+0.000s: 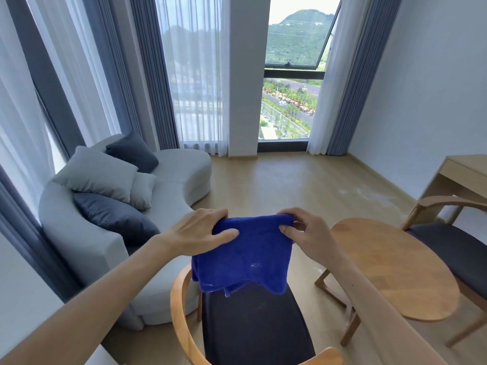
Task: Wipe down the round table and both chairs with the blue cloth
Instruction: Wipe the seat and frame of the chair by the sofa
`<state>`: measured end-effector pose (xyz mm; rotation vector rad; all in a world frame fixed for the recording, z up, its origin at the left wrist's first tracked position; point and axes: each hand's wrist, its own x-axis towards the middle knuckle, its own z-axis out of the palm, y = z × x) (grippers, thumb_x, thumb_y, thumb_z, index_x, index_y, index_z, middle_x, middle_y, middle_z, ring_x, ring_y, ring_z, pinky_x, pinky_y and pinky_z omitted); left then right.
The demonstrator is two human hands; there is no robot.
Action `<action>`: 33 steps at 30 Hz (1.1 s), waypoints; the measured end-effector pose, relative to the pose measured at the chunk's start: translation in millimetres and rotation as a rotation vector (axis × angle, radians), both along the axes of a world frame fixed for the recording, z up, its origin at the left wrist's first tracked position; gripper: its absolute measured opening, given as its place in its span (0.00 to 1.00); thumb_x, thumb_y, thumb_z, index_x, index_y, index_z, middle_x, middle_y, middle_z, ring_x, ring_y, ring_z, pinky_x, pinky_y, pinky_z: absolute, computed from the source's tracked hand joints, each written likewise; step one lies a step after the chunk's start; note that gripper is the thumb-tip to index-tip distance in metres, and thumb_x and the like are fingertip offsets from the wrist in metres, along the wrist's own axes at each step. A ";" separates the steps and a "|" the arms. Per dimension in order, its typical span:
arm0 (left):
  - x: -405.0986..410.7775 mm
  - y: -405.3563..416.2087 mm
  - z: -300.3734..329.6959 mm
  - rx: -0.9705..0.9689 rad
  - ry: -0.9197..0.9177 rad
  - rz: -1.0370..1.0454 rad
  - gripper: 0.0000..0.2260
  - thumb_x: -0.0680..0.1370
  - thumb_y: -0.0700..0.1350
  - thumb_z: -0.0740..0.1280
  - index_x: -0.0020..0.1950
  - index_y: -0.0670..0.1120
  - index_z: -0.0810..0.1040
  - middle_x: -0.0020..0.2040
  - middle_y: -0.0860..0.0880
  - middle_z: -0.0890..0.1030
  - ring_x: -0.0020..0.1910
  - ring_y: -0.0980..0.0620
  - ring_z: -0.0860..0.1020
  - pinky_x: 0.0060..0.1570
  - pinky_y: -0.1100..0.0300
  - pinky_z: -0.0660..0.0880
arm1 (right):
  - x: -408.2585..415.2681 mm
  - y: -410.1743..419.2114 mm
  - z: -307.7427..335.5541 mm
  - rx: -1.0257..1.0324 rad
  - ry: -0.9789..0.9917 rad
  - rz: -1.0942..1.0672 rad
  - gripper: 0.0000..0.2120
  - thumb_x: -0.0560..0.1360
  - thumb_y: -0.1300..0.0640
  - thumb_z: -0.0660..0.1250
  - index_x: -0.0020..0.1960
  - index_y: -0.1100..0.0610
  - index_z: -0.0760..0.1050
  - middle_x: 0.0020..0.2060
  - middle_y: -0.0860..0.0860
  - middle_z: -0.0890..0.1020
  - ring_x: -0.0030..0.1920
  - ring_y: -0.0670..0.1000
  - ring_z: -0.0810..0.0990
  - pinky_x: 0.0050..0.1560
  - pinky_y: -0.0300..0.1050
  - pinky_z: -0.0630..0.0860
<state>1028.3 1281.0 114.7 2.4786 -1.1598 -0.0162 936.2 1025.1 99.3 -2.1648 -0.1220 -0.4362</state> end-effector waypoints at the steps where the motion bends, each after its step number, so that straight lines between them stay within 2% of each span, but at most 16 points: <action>1: -1.1 -0.5 -1.3 0.020 -0.074 0.001 0.15 0.78 0.63 0.58 0.36 0.57 0.63 0.31 0.58 0.71 0.30 0.58 0.71 0.33 0.69 0.63 | -0.6 1.0 0.2 -0.005 0.000 0.000 0.18 0.75 0.65 0.67 0.49 0.40 0.75 0.42 0.37 0.81 0.46 0.44 0.80 0.46 0.38 0.79; 4: -1.7 -5.9 -3.7 0.065 -0.241 0.062 0.19 0.76 0.66 0.57 0.34 0.55 0.62 0.29 0.57 0.71 0.27 0.57 0.70 0.31 0.68 0.61 | -3.0 5.6 0.4 -0.009 0.012 0.002 0.18 0.74 0.65 0.67 0.47 0.41 0.76 0.41 0.37 0.81 0.44 0.44 0.80 0.44 0.36 0.78; 7: -0.9 -12.6 -7.1 0.122 -0.303 0.178 0.17 0.78 0.62 0.56 0.35 0.52 0.66 0.30 0.55 0.72 0.29 0.56 0.71 0.31 0.63 0.62 | -4.7 14.2 1.1 -0.023 0.022 -0.035 0.14 0.73 0.64 0.68 0.45 0.43 0.77 0.38 0.41 0.82 0.40 0.45 0.81 0.40 0.36 0.77; 11: -8.9 -33.7 -13.6 0.050 -0.212 0.416 0.10 0.78 0.52 0.57 0.39 0.50 0.67 0.30 0.55 0.68 0.34 0.48 0.72 0.35 0.57 0.63 | -8.1 43.1 -6.7 -0.109 -0.009 -0.142 0.05 0.72 0.62 0.66 0.45 0.53 0.76 0.37 0.47 0.80 0.39 0.48 0.78 0.39 0.40 0.75; 14: -14.4 -49.8 -8.5 -0.048 0.062 0.547 0.04 0.75 0.46 0.59 0.43 0.49 0.71 0.34 0.53 0.71 0.38 0.46 0.75 0.38 0.55 0.70 | -14.4 70.8 -16.5 -0.097 0.018 -0.156 0.04 0.73 0.62 0.64 0.45 0.54 0.73 0.36 0.46 0.77 0.38 0.44 0.75 0.34 0.34 0.70; 17: -19.1 -55.3 3.7 -0.235 0.502 0.600 0.08 0.76 0.43 0.58 0.51 0.46 0.75 0.40 0.48 0.78 0.39 0.45 0.81 0.43 0.50 0.81 | -19.8 81.4 -20.3 -0.031 0.040 -0.122 0.08 0.73 0.61 0.65 0.52 0.55 0.72 0.40 0.44 0.75 0.40 0.36 0.75 0.37 0.28 0.71; 18: -20.4 -55.9 8.2 -0.326 0.649 0.628 0.08 0.77 0.42 0.58 0.51 0.44 0.76 0.40 0.45 0.79 0.38 0.44 0.81 0.42 0.49 0.82 | -21.0 81.5 -20.9 -0.028 0.051 -0.105 0.11 0.73 0.58 0.67 0.54 0.54 0.72 0.41 0.42 0.74 0.41 0.33 0.74 0.39 0.26 0.70; 21: -25.3 -53.7 21.2 -0.498 1.009 0.693 0.08 0.77 0.40 0.58 0.48 0.38 0.74 0.40 0.38 0.82 0.37 0.40 0.82 0.40 0.49 0.82 | -22.4 78.2 -24.1 -0.075 0.135 -0.066 0.25 0.69 0.48 0.73 0.61 0.49 0.65 0.47 0.37 0.68 0.44 0.33 0.73 0.39 0.23 0.70; 22: -25.9 -51.9 23.8 -0.516 1.085 0.669 0.08 0.77 0.39 0.57 0.49 0.37 0.73 0.41 0.36 0.82 0.37 0.39 0.83 0.38 0.50 0.81 | -21.7 76.2 -24.9 -0.093 0.162 -0.067 0.28 0.69 0.48 0.73 0.63 0.48 0.63 0.49 0.37 0.66 0.45 0.34 0.72 0.37 0.24 0.70; 24: -27.0 -46.3 27.1 -0.505 1.191 0.561 0.12 0.76 0.35 0.54 0.56 0.36 0.72 0.44 0.34 0.83 0.41 0.38 0.84 0.38 0.51 0.81 | -19.2 70.0 -25.9 -0.075 0.160 -0.083 0.26 0.70 0.52 0.72 0.63 0.48 0.63 0.51 0.39 0.66 0.47 0.38 0.72 0.37 0.25 0.71; 26: -23.5 -38.5 25.8 -0.450 1.179 0.429 0.15 0.75 0.31 0.56 0.59 0.40 0.73 0.46 0.37 0.84 0.43 0.39 0.84 0.40 0.50 0.81 | -16.7 61.1 -24.8 -0.017 0.094 -0.114 0.20 0.71 0.59 0.71 0.59 0.48 0.67 0.50 0.42 0.72 0.48 0.40 0.74 0.40 0.25 0.71; 28: -18.7 -29.4 19.9 -0.381 1.018 0.356 0.16 0.74 0.32 0.62 0.58 0.47 0.76 0.44 0.42 0.85 0.41 0.43 0.85 0.37 0.54 0.81 | -16.0 52.2 -21.7 0.029 0.030 -0.138 0.18 0.70 0.62 0.70 0.54 0.47 0.71 0.47 0.43 0.77 0.46 0.41 0.76 0.41 0.27 0.71; 30: -12.4 -18.7 8.4 -0.285 0.684 0.317 0.13 0.74 0.40 0.68 0.57 0.52 0.76 0.44 0.48 0.83 0.40 0.51 0.83 0.36 0.59 0.79 | -15.5 44.7 -17.8 0.074 -0.002 -0.127 0.17 0.70 0.65 0.70 0.53 0.48 0.73 0.46 0.44 0.80 0.45 0.43 0.78 0.42 0.33 0.73; 31: -10.1 -14.5 1.4 -0.243 0.542 0.264 0.15 0.73 0.47 0.71 0.58 0.55 0.74 0.47 0.51 0.80 0.43 0.54 0.80 0.39 0.61 0.77 | -15.3 42.2 -15.9 0.112 -0.008 -0.108 0.17 0.70 0.66 0.70 0.53 0.48 0.74 0.45 0.44 0.81 0.45 0.44 0.79 0.43 0.37 0.76; 32: -10.2 -11.4 -5.1 -0.231 0.490 0.187 0.19 0.70 0.53 0.72 0.59 0.59 0.72 0.51 0.54 0.78 0.48 0.57 0.78 0.44 0.63 0.75 | -15.4 40.6 -14.2 0.160 -0.009 -0.080 0.17 0.71 0.67 0.69 0.53 0.48 0.74 0.45 0.45 0.82 0.45 0.45 0.80 0.44 0.41 0.78; 33: -12.4 -11.0 -9.3 -0.248 0.518 0.111 0.22 0.68 0.57 0.73 0.60 0.62 0.70 0.55 0.57 0.77 0.52 0.59 0.77 0.48 0.65 0.74 | -15.0 39.6 -12.8 0.213 -0.010 -0.044 0.18 0.72 0.68 0.69 0.53 0.48 0.74 0.45 0.45 0.82 0.46 0.46 0.81 0.45 0.42 0.79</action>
